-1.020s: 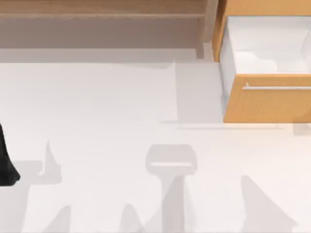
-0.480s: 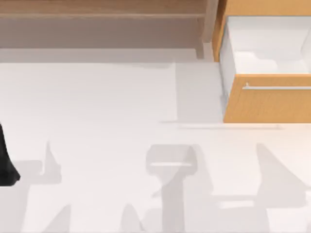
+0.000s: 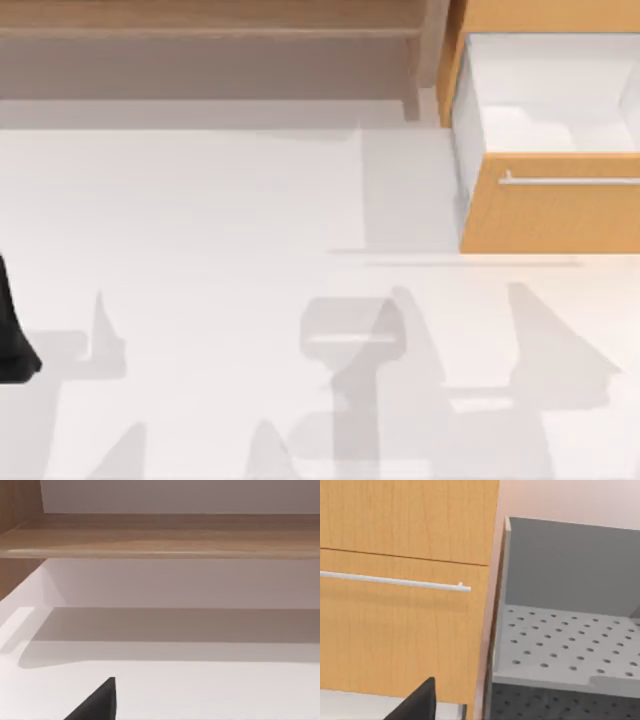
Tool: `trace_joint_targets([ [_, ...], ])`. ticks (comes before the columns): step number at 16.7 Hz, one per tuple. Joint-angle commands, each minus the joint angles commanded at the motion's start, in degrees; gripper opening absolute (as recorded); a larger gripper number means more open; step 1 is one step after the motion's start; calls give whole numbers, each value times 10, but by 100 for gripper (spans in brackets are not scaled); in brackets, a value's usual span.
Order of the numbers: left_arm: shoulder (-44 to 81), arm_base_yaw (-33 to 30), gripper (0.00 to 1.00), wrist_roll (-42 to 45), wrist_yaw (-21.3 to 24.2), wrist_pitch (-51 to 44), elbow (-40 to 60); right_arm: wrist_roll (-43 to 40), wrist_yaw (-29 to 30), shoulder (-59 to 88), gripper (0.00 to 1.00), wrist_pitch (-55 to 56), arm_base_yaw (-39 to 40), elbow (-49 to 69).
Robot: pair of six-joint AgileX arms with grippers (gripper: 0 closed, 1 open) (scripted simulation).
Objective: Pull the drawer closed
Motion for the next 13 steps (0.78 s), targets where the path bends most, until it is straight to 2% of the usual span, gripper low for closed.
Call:
trace_joint_targets([
  [6,0,0,100,0,0,0,0,-207,93,103,100,183,137,-115],
  [13,0,0,100,0,0,0,0,-526,262,300,100,460,303,-215],
])
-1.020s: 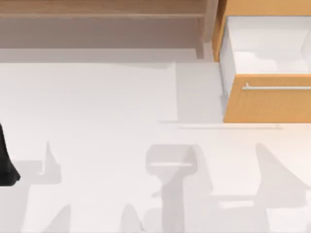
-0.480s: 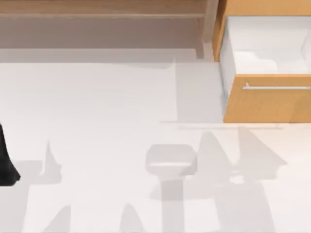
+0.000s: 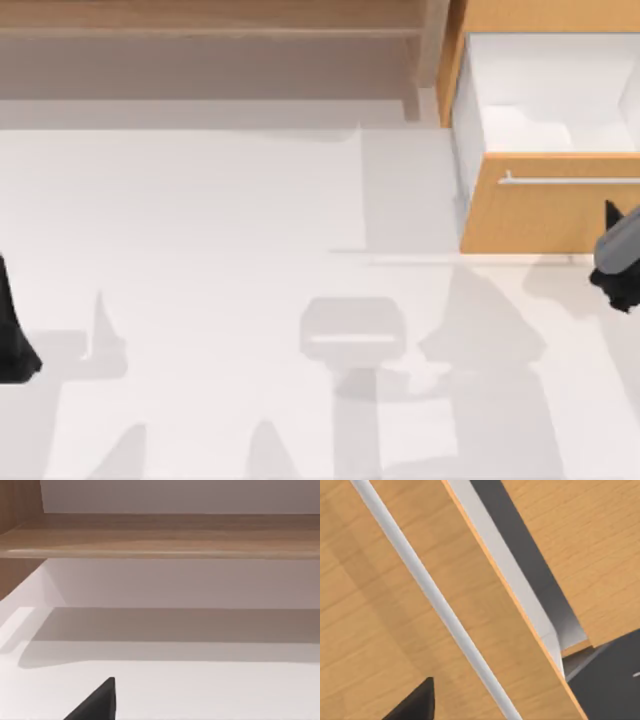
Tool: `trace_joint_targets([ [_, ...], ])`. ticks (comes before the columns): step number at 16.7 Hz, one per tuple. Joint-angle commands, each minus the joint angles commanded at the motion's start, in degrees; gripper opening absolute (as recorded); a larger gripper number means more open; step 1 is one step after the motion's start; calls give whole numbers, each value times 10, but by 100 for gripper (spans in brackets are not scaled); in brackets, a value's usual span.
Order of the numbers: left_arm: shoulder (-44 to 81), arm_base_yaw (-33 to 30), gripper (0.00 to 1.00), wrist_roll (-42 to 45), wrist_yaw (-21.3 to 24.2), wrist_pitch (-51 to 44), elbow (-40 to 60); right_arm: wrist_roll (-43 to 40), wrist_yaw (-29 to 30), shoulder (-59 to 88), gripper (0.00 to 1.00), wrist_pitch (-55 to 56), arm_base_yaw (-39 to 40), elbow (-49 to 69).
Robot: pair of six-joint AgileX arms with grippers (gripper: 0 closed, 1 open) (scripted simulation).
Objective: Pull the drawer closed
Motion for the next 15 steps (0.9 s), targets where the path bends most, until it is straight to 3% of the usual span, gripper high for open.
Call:
trace_joint_targets([
  [4,0,0,100,0,0,0,0,-167,97,113,100,143,65,-12],
  [8,0,0,100,0,0,0,0,-284,166,194,100,243,102,-8],
  [15,0,0,100,0,0,0,0,-318,186,221,100,271,110,-6],
])
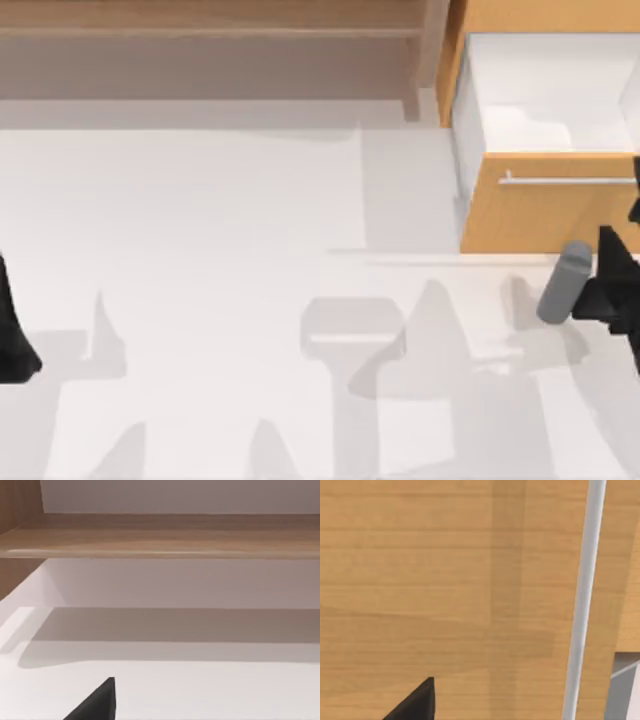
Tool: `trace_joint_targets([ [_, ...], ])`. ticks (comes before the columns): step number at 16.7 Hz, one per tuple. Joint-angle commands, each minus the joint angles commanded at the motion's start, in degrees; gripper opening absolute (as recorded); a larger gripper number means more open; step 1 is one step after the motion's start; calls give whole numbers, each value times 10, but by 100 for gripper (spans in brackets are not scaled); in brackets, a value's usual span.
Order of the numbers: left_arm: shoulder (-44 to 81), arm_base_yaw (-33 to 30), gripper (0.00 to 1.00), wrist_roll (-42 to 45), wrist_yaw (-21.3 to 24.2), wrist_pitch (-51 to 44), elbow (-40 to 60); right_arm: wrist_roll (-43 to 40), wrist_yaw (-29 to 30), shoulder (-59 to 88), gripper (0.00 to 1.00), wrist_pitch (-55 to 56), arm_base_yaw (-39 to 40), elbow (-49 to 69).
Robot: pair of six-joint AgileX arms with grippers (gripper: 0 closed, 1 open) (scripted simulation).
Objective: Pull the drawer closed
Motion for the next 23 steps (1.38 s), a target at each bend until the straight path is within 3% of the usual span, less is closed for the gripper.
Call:
trace_joint_targets([
  [11,0,0,100,0,0,0,0,-1,-21,8,100,-43,-20,56],
  [23,0,0,100,0,0,0,0,-1,-21,8,10,-43,-20,56],
])
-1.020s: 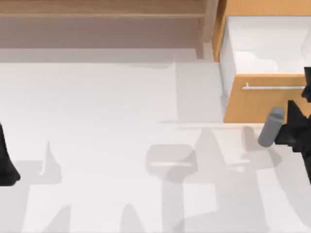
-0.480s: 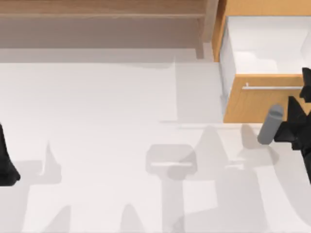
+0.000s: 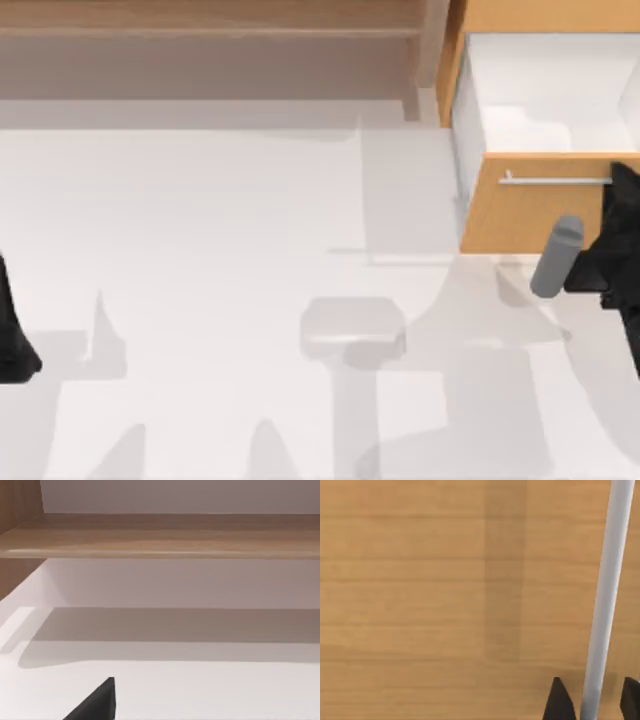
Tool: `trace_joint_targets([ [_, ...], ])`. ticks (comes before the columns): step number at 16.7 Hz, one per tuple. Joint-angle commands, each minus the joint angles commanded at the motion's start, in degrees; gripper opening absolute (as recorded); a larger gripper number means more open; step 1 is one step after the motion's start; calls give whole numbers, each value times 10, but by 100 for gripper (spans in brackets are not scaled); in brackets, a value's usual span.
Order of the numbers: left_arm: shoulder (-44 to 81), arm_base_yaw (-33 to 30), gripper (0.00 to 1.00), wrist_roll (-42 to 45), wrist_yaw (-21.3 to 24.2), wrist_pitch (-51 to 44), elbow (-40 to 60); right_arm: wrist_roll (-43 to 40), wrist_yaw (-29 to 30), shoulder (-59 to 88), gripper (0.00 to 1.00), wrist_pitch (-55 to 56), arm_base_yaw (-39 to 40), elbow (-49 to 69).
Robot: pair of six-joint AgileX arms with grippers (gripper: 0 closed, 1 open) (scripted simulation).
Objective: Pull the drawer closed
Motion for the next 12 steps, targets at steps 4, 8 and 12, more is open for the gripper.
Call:
trace_joint_targets([
  [4,0,0,100,0,0,0,0,0,0,0,0,0,0,0],
  [8,0,0,100,0,0,0,0,0,0,0,0,0,0,0],
  [12,0,0,100,0,0,0,0,2,-2,2,0,-6,-1,8],
])
